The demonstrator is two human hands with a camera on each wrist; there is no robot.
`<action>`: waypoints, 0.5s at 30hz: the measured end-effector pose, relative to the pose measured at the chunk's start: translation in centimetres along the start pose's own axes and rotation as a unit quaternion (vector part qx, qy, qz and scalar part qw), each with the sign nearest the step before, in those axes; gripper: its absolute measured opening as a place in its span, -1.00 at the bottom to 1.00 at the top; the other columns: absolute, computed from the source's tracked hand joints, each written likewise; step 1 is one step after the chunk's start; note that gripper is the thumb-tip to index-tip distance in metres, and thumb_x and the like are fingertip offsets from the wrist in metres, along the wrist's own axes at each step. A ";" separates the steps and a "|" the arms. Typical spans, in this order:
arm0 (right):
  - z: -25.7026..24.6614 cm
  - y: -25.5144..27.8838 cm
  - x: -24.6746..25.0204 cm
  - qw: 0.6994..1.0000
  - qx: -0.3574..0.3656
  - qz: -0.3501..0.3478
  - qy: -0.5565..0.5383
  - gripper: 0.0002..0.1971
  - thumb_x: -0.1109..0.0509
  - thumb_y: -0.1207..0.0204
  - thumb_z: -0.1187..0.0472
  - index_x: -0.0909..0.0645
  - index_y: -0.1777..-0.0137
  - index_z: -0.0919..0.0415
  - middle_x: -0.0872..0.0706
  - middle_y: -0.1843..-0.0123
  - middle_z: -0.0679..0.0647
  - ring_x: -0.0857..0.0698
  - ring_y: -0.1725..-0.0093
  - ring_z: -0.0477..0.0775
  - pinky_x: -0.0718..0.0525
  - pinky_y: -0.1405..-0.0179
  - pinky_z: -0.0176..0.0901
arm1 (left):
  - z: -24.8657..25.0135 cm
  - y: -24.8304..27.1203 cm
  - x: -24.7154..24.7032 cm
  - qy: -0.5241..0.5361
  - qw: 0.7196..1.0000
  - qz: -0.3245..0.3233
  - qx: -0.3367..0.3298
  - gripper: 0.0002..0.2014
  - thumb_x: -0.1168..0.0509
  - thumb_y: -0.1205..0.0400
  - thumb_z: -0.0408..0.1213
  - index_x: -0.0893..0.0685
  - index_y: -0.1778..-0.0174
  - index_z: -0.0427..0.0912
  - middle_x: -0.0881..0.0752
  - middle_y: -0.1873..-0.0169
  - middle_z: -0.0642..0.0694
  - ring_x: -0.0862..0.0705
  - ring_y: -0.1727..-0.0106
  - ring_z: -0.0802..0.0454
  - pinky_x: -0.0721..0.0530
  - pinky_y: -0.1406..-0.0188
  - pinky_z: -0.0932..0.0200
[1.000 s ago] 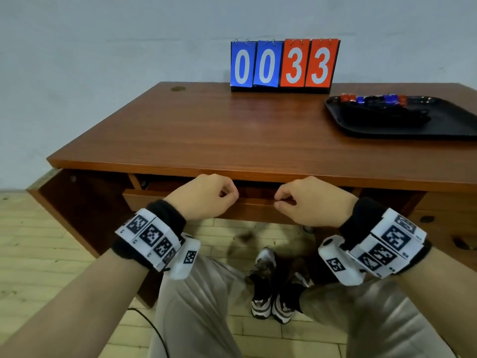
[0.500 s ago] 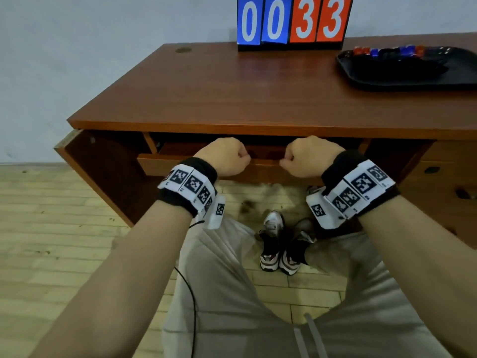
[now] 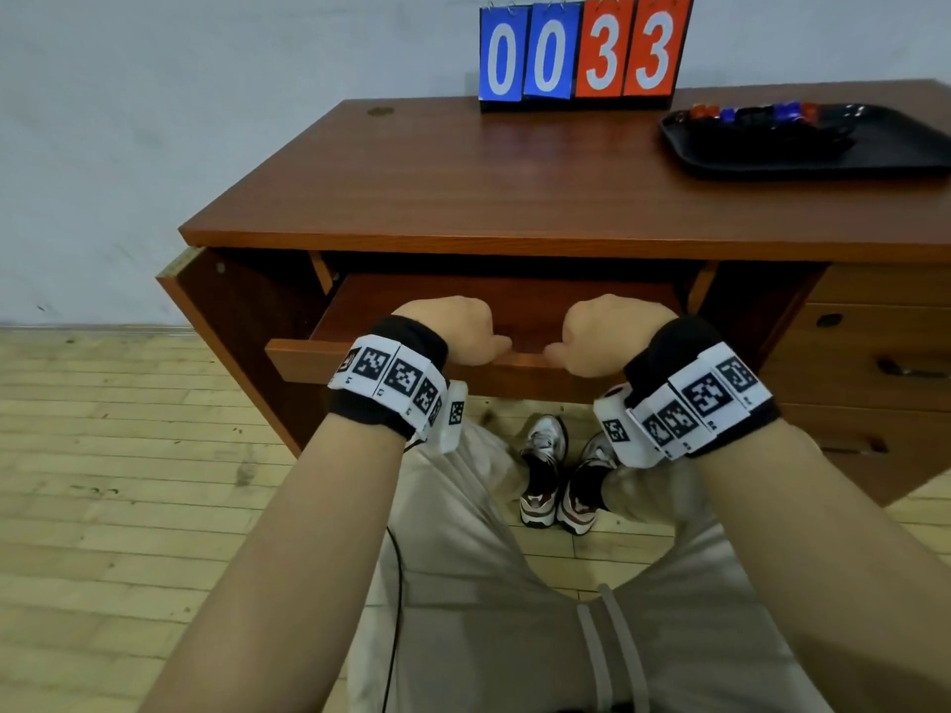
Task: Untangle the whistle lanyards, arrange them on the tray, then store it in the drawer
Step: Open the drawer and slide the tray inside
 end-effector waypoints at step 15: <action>-2.4 2.4 -1.8 0.991 0.070 -0.115 0.007 -0.51 -0.14 -0.75 -0.13 -0.82 0.08 0.12 -0.83 0.20 -0.02 -0.79 0.05 0.05 -0.72 -0.06 -0.09 | 1.8 2.2 -1.2 -0.095 0.992 -0.077 -0.018 -0.58 -0.06 -0.84 0.04 -0.65 0.13 -0.14 -0.77 0.14 -0.05 -0.72 0.07 -0.02 -0.67 -0.16 -0.01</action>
Point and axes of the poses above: each hand's wrist, its own y-axis away from the middle knuckle, its own x-axis out of the back of the hand, z = x × y, the point moved 9 cm from there along -y, towards the middle knuckle
